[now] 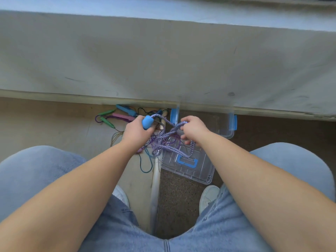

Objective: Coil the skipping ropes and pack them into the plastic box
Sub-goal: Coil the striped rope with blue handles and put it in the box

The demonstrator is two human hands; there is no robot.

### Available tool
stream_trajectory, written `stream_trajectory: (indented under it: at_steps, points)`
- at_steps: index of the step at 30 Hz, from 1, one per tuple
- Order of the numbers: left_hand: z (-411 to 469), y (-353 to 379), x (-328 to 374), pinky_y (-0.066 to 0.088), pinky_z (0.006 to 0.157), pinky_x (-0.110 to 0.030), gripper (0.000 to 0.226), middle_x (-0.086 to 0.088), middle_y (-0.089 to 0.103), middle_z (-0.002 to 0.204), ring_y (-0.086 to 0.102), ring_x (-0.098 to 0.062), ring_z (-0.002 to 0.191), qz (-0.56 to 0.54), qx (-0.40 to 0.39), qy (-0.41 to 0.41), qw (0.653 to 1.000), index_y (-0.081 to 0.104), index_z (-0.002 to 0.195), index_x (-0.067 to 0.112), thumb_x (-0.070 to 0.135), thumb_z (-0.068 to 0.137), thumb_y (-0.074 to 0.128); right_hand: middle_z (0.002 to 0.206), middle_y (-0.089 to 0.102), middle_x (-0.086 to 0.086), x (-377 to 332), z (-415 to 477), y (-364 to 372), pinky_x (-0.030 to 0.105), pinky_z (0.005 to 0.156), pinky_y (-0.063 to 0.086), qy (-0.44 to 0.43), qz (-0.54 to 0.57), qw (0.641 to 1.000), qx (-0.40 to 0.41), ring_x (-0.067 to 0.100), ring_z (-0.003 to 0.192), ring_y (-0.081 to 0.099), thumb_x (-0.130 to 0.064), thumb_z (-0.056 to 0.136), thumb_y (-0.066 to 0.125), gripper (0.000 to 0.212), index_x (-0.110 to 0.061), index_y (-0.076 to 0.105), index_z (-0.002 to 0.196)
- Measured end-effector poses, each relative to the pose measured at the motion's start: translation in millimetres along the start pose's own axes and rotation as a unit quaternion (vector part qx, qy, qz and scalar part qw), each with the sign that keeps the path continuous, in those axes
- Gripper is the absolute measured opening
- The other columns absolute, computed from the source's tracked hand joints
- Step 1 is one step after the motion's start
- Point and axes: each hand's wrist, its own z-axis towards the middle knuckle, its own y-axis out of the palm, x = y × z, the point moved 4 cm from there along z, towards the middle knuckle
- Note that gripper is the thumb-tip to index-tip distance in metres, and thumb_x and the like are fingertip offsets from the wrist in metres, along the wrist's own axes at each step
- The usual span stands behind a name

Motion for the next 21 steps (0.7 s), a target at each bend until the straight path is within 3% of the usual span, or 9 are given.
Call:
stream_trajectory:
  at_steps: [4,8,13,18,21]
  points:
    - [25.7,-1.6,-15.1,0.042,0.088,-0.035,0.050,-0.015,0.059,0.120,0.055,-0.034,0.108,0.055,-0.023,0.037,0.998,0.052,0.136,0.019,0.010,0.087,0.056,0.117,0.063,0.003,0.2,19.0,5.6,0.029,0.076,0.052,-0.013,-0.142,0.989,-0.027,0.019,0.085,0.063,-0.004,0.092,0.045,0.039,-0.020,0.061,0.123]
    - [47.3,6.1,-34.4,0.050,0.085,-0.039,0.048,-0.012,0.067,0.115,0.060,-0.034,0.103,0.035,-0.010,0.029,0.999,0.051,0.137,0.025,0.019,0.090,0.056,0.132,0.062,0.002,-6.2,44.4,22.4,0.029,0.083,0.045,-0.034,-0.177,0.984,-0.009,0.024,0.111,0.059,-0.010,0.090,0.046,0.043,-0.019,0.064,0.128]
    - [82.3,28.7,-65.8,0.044,0.079,-0.035,0.044,-0.010,0.068,0.115,0.061,-0.035,0.104,0.060,-0.014,-0.036,0.997,0.054,0.133,0.022,0.022,0.089,0.055,0.128,0.065,0.003,-23.2,92.1,63.2,0.025,0.089,0.044,-0.096,-0.189,0.977,-0.006,0.021,0.109,0.058,-0.013,0.094,0.049,0.037,-0.020,0.065,0.127]
    - [132.6,39.9,-98.8,0.033,0.099,-0.053,0.045,-0.002,0.053,0.122,0.046,-0.029,0.117,0.201,-0.014,-0.040,0.979,0.055,0.130,0.040,0.026,0.087,0.056,0.133,0.059,0.006,-41.6,149.5,120.2,0.036,0.104,0.045,-0.192,-0.275,0.942,-0.030,0.026,0.124,0.054,-0.019,0.088,0.060,0.050,-0.018,0.055,0.138]
    - [171.9,46.0,-114.3,0.037,0.100,-0.060,0.045,-0.004,0.048,0.133,0.039,-0.031,0.125,0.201,-0.014,-0.005,0.979,0.059,0.130,0.038,0.027,0.086,0.061,0.131,0.057,0.011,-45.7,183.8,156.6,0.043,0.098,0.049,-0.207,-0.321,0.922,-0.059,0.033,0.121,0.054,-0.027,0.084,0.064,0.053,-0.018,0.053,0.135]
